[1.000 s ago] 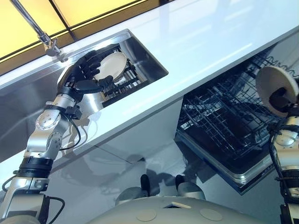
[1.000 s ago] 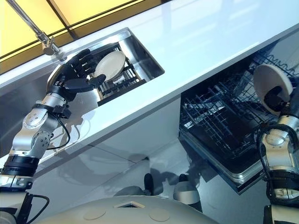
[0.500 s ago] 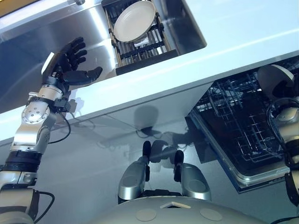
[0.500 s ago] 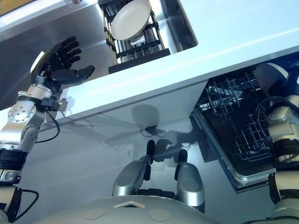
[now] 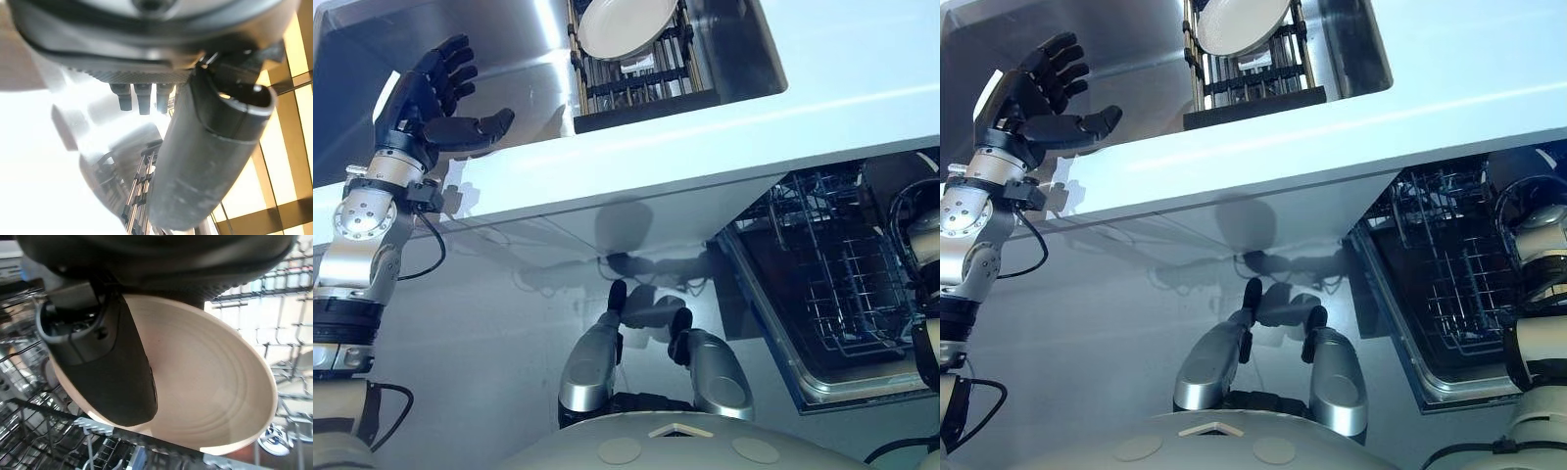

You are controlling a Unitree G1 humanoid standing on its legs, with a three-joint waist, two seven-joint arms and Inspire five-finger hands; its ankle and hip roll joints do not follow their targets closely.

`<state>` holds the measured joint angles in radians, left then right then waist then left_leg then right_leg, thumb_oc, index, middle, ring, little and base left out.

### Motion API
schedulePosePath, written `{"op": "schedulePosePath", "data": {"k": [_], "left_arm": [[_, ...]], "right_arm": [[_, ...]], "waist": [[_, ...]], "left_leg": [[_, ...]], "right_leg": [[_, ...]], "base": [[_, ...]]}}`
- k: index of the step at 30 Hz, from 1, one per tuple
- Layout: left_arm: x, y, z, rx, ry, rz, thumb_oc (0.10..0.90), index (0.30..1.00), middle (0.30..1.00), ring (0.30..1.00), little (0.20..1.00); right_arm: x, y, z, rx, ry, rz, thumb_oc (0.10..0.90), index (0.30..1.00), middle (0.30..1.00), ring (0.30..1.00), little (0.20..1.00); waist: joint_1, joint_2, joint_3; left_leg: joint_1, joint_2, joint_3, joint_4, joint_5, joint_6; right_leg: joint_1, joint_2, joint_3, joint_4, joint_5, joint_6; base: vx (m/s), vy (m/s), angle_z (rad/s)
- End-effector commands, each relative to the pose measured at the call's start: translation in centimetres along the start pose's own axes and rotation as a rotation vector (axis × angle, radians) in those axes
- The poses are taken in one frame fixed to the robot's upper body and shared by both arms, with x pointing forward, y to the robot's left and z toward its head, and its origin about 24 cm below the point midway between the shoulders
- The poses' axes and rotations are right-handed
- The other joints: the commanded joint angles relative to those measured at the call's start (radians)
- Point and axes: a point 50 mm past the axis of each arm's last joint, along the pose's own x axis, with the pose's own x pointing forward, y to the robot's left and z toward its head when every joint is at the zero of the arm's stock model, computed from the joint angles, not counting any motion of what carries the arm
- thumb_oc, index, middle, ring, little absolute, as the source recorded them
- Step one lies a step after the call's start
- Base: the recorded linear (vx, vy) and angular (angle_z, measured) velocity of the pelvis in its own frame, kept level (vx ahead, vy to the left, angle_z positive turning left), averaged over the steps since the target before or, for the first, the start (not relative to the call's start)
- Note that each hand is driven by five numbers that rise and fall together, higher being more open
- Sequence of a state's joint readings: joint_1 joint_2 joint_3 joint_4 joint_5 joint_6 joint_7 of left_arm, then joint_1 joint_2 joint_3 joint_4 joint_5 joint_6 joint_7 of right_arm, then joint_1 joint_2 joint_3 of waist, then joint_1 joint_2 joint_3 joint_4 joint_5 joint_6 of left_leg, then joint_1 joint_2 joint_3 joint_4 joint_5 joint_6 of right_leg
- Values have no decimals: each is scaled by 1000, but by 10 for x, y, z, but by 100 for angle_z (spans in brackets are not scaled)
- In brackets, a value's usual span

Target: Pick up plates and place into dishwasher.

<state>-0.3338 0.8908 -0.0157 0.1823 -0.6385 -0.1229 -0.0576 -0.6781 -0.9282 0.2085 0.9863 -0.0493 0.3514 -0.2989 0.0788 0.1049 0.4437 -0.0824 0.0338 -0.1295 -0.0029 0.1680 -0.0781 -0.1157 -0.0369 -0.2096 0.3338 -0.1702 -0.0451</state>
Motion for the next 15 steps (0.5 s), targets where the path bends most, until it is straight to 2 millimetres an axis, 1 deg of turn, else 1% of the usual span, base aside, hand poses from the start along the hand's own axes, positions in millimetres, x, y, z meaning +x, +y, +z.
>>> {"op": "schedulePosePath", "data": {"k": [1,4,5,6,9,11,15], "left_arm": [[14,12,68,27,-303,7,800,900,900,900,900],[13,8,62,18,-293,1,800,900,900,900,900],[13,7,61,15,-291,0,800,900,900,900,900],[12,5,58,13,-288,0,800,900,900,900,900],[12,3,54,6,-281,5,800,900,900,900,900],[13,0,53,-2,-276,8,800,900,900,900,900],[13,0,49,-14,-266,10,800,900,900,900,900]], "right_arm": [[4,-35,6,21,-57,-197,800,900,900,900,900],[-4,-34,28,185,-142,-239,800,900,900,900,900],[-6,-34,31,213,-161,-249,800,900,900,900,900],[-11,-35,42,296,-220,-277,800,900,900,900,900],[-22,-38,57,384,-307,-313,800,900,900,900,900],[-28,-41,63,426,-359,-335,800,900,900,900,900],[-33,-46,66,449,-417,-361,800,900,900,900,900]], "waist": [[-18,-42,-53],[-24,-46,-60],[-25,-47,-62],[-30,-48,-66],[-44,-51,-77],[-53,-53,-87],[-62,-59,-110]], "left_leg": [[-31,-5,27,103,-94,7],[-22,-8,29,108,-101,10],[-20,-9,30,108,-103,11],[-17,-10,34,107,-106,12],[-5,-13,44,99,-110,15],[6,-15,55,92,-114,18],[25,-23,66,87,-125,23]], "right_leg": [[97,39,37,-129,35,-2],[109,38,44,-134,38,0],[112,38,45,-135,38,1],[116,38,50,-139,40,3],[122,39,59,-148,42,7],[127,38,63,-155,46,11],[140,33,67,-172,52,17]], "base": [[0,0,0],[3,10,-1],[2,60,-3],[-3,62,-3],[-13,82,-2],[-17,93,-4],[-2,76,-13]]}}
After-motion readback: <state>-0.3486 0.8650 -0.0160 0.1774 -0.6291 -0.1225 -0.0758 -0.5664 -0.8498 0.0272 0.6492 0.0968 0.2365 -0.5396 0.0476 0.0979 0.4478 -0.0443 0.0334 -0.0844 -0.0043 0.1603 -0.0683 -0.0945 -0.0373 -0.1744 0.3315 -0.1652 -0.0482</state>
